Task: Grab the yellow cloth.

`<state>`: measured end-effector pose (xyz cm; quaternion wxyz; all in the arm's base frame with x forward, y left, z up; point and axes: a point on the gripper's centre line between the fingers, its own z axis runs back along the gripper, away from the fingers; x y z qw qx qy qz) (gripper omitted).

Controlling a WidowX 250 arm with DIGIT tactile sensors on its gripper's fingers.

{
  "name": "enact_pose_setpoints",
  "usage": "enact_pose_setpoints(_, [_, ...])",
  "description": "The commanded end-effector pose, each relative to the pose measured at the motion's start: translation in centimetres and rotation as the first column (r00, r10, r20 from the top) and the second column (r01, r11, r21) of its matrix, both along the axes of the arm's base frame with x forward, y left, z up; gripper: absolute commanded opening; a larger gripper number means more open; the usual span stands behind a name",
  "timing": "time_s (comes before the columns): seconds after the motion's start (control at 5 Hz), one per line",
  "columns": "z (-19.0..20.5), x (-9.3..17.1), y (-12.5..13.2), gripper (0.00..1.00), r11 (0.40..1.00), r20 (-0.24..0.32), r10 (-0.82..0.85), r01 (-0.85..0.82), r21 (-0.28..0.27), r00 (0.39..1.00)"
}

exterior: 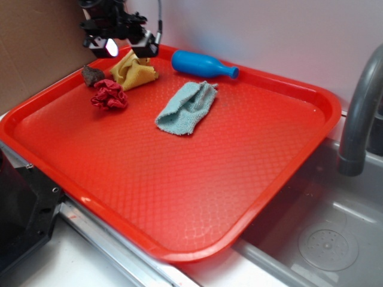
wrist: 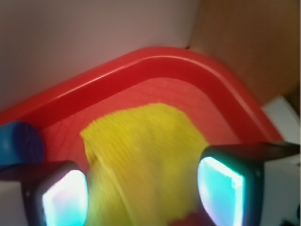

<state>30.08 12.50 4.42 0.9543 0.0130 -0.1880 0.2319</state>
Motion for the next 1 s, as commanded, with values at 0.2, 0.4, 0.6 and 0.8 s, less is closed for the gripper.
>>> enact_pose_setpoints(0.2, [-0.4,1.8,0.3,0.00,0.996,0.008,0.031,-0.031,0.078,0.999])
enact_pose_setpoints(0.4, [-0.3,1.6,0.3,0.00,0.996,0.010,0.049,-0.049,0.073,0.999])
enact_pose_setpoints(0.6, [-0.1,1.4,0.0,0.00,0.994,0.011,0.066,-0.067,0.085,0.998])
enact_pose_setpoints(0.8, [1.6,0.8,-0.8,0.00,0.992,-0.012,0.088,-0.087,0.087,0.996])
